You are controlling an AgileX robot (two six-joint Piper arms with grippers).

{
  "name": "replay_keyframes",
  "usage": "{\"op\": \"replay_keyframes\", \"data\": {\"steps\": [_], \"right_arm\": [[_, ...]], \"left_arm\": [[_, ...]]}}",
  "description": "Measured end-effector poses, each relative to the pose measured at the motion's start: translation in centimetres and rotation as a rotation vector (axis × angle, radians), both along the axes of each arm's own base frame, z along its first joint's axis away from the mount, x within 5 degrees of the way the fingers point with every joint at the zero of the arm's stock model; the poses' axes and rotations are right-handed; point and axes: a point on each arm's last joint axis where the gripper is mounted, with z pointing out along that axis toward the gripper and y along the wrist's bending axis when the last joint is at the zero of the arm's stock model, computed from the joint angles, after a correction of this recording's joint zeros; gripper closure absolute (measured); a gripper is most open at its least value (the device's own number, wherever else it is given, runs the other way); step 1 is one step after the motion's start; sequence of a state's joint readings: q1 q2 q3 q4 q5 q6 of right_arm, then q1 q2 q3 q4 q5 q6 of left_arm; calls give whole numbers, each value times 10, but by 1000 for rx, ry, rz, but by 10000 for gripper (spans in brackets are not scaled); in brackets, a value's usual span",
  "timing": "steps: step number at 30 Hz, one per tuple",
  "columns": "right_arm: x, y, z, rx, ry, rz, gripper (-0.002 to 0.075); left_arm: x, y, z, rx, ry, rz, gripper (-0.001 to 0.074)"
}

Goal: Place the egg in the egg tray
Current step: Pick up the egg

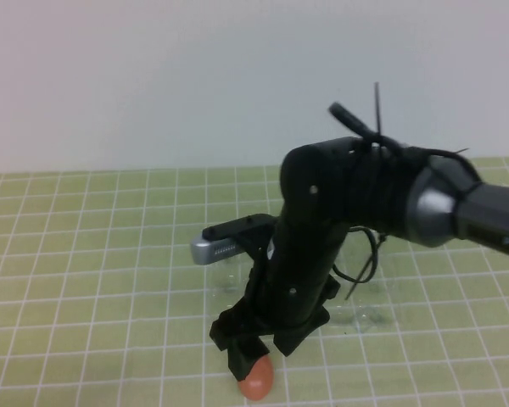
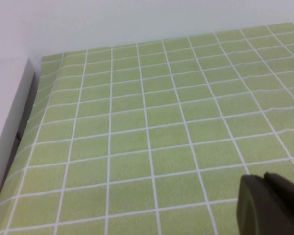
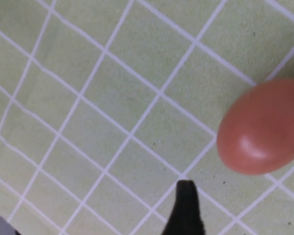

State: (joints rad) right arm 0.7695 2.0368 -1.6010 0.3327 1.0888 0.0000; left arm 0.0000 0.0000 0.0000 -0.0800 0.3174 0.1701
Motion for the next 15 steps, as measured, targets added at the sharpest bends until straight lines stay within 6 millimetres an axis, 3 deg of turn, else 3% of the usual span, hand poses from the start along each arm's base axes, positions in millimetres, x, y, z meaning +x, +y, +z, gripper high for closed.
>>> {"op": "replay_keyframes", "data": {"steps": [5,15], "right_arm": [[9,10,-10,-51,-11,-1,142],[18,18,-32,-125,27,-83,135]], "left_arm": [[0,0,0,0,0,0,736],[0,0,0,0,0,0,736]]}}
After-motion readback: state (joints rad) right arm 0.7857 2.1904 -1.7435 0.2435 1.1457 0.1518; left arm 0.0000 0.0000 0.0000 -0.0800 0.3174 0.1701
